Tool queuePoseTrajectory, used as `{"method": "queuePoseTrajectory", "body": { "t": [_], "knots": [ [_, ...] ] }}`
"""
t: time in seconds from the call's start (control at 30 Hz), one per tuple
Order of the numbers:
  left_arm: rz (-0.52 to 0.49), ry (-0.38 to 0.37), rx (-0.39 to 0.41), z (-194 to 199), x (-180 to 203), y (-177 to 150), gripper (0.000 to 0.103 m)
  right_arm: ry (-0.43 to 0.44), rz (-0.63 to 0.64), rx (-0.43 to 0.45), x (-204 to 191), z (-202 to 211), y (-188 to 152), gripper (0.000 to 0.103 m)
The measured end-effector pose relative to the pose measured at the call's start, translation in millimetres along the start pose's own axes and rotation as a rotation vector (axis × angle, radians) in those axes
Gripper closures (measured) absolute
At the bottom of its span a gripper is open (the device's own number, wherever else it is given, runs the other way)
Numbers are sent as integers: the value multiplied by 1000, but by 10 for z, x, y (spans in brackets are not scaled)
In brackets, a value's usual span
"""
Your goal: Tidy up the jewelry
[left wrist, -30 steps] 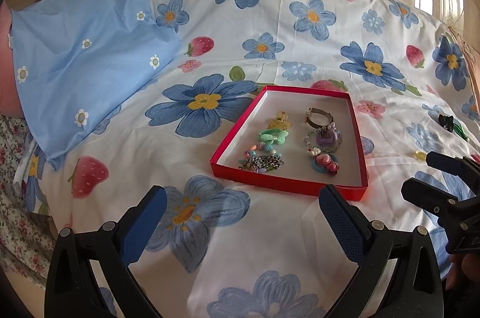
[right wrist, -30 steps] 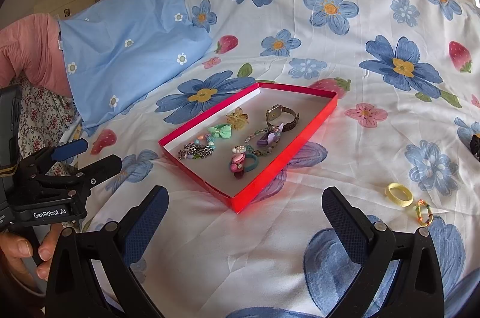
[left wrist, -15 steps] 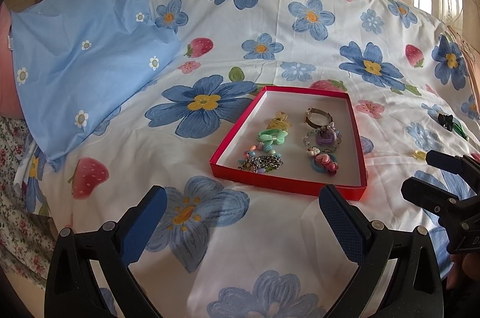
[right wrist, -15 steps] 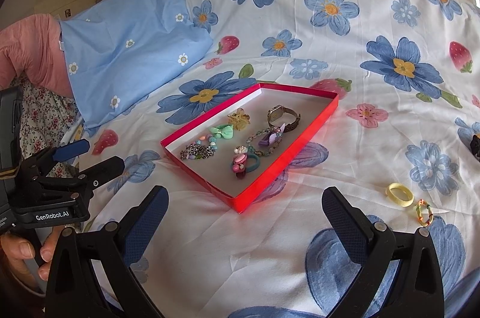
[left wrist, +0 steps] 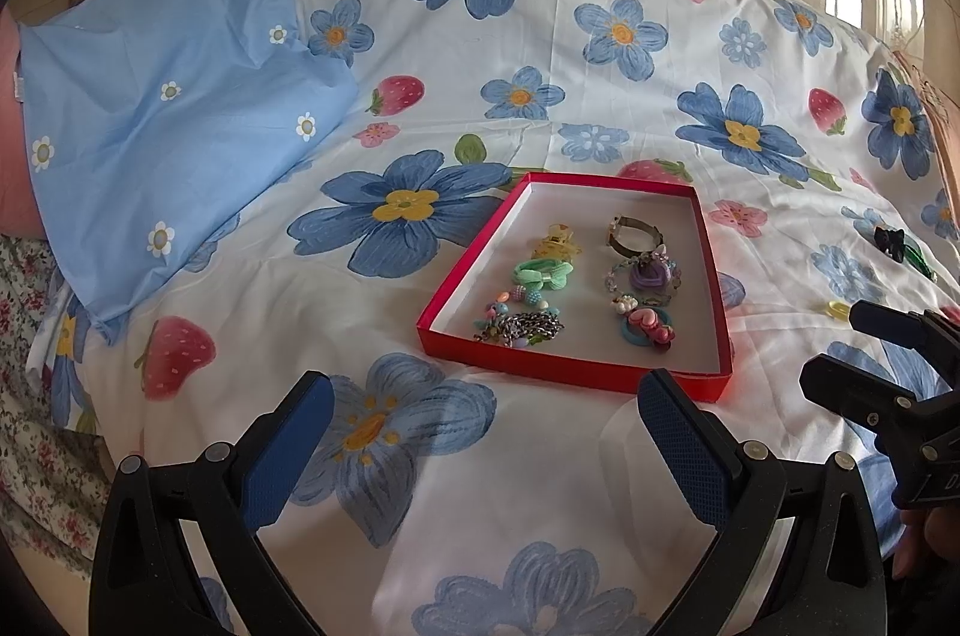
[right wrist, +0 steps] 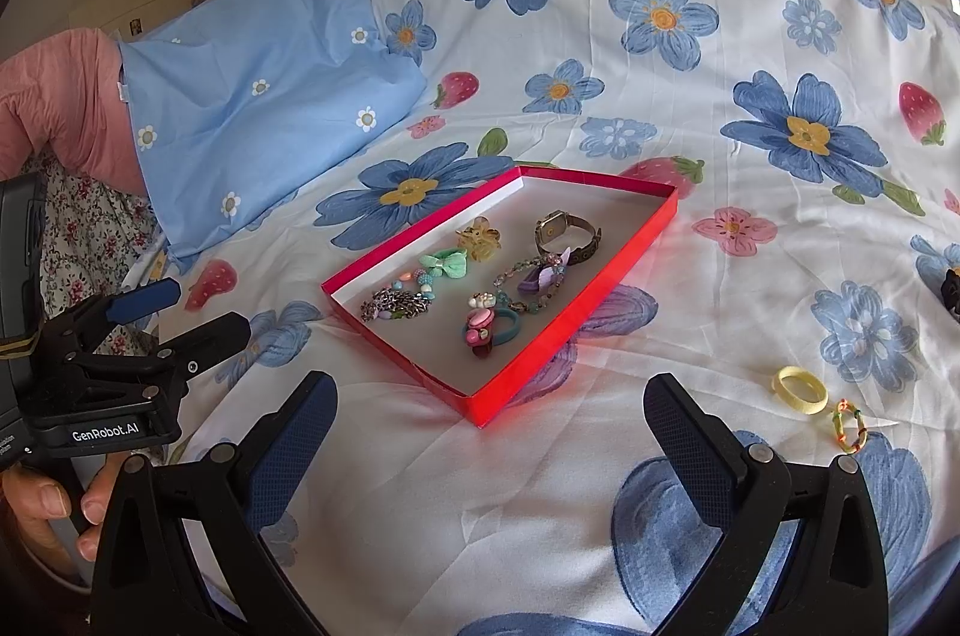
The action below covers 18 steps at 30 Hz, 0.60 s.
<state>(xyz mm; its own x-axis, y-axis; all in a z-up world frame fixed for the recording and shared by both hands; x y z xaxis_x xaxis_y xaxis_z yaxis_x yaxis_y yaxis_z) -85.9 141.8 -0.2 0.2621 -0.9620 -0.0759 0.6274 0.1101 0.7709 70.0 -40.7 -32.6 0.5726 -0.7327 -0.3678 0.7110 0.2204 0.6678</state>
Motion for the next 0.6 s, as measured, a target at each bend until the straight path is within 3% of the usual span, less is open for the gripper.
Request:
{"method": "queuePoseTrajectory", "body": {
  "t": [0.6],
  "knots": [
    [-5, 0, -8, -46, 12, 16, 1, 2, 0, 0, -6, -6, 7, 0]
  ]
}}
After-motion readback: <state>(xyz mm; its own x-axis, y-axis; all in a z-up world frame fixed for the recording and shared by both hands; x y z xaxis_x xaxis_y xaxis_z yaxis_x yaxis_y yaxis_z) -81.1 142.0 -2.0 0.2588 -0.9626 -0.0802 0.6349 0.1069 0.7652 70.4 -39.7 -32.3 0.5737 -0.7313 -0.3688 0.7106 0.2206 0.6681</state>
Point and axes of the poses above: each gripper's, at about its wrist camera, not at the fingertips, and z roughly against the way its jaws point, x to its right, y to its top, the point moved 5 cm from there along -z, roughly the way its jaws point, and after that the axes turned 2 degrees about -z, right-handed, at the moved point
